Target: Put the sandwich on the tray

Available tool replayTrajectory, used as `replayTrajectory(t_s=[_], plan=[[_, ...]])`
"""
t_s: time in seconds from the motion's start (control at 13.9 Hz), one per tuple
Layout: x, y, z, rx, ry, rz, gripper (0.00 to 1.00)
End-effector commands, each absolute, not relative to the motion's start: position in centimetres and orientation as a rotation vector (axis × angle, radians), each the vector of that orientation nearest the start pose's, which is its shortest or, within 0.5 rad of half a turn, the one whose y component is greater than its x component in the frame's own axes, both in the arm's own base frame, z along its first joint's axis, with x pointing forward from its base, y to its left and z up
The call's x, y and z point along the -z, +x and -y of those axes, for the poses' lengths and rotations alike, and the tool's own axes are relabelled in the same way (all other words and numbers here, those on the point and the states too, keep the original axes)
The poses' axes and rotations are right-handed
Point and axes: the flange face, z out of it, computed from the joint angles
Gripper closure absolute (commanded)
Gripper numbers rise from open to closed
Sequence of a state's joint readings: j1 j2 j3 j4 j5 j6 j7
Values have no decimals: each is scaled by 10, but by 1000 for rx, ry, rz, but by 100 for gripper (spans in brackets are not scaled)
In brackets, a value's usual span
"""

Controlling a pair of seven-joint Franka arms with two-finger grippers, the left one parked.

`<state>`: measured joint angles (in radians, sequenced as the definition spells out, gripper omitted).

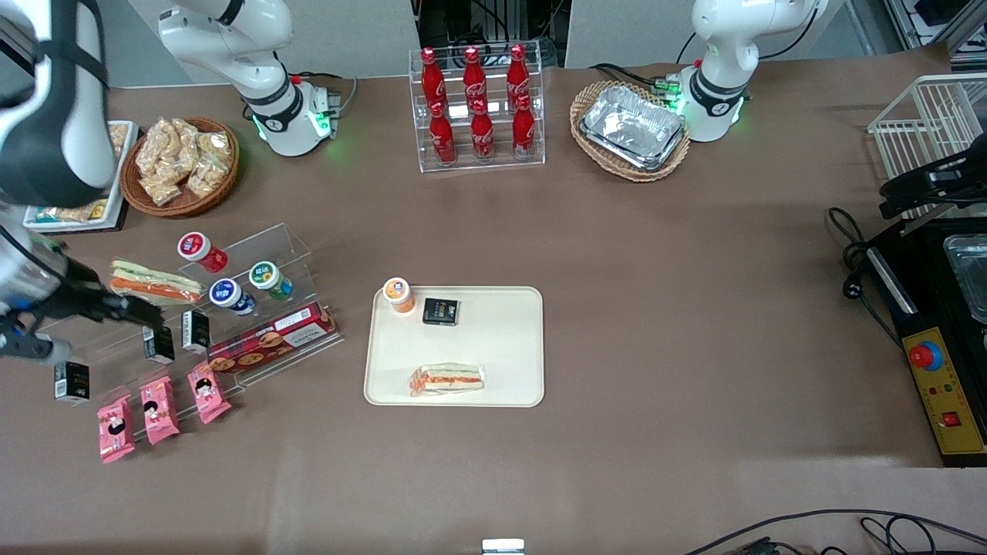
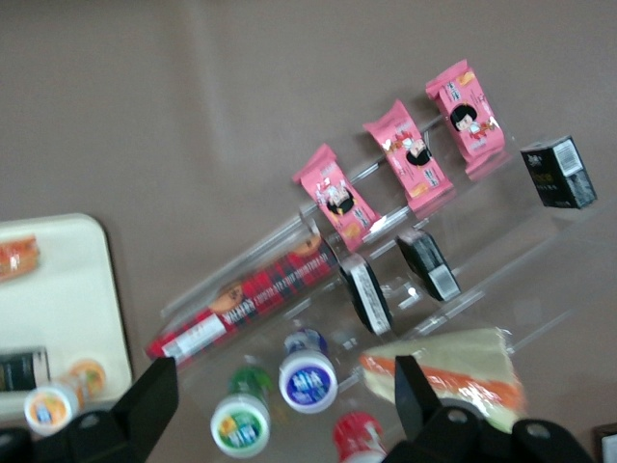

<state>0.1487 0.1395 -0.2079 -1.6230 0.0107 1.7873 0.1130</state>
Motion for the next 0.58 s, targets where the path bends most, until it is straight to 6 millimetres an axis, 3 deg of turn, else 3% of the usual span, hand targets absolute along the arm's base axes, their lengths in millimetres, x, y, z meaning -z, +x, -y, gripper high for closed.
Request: replayTrajectory(t_s=[0.0,0.29,0.5], plan=[[-569,553,44,-6,-3112,-158,0],[-591,536,44,-6,-3103,-164,0],[-591,536,42,4,-3103,-164,0]])
